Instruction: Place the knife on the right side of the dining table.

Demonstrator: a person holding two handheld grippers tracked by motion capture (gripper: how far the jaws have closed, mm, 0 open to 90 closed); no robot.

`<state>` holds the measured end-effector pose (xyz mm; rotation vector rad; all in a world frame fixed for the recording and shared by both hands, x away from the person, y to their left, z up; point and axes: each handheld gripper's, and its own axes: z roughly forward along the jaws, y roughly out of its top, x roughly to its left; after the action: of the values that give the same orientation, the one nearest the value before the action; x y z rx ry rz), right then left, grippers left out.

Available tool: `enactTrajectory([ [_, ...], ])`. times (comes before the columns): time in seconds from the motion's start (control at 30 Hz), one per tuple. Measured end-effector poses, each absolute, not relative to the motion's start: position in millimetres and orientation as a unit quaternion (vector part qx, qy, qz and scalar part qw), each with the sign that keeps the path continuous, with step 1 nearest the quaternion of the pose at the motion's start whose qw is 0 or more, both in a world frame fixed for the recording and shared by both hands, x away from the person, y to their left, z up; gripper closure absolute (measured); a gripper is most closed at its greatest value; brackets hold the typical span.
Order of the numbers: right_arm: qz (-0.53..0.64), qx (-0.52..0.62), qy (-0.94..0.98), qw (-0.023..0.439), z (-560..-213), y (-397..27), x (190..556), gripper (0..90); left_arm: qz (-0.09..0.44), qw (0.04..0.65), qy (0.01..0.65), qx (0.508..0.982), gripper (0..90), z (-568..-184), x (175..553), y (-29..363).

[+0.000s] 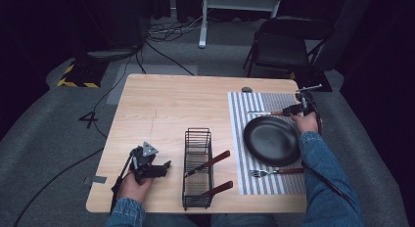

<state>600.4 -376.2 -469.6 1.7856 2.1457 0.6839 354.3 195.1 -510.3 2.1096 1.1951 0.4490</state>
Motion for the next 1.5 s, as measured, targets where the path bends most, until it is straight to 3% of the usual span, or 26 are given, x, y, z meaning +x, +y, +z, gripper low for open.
enactTrajectory([
  [0.43, 0.248, 0.599, 0.747, 0.148, -454.1, -372.5, 592.9, 39.4, 0.172, 0.332, 0.457, 0.807, 17.3, -510.3, 354.3, 195.1],
  [1.1, 0.331, 0.536, 0.759, 0.163, -383.1, -354.5, 543.0, 38.8, 0.172, 0.330, 0.456, 0.808, 16.9, -510.1, 355.3, 195.1],
  [1.5, 0.390, 0.487, 0.771, 0.131, -354.2, -315.8, 505.5, 39.9, 0.174, 0.330, 0.456, 0.808, 15.6, -510.5, 355.3, 194.1],
])
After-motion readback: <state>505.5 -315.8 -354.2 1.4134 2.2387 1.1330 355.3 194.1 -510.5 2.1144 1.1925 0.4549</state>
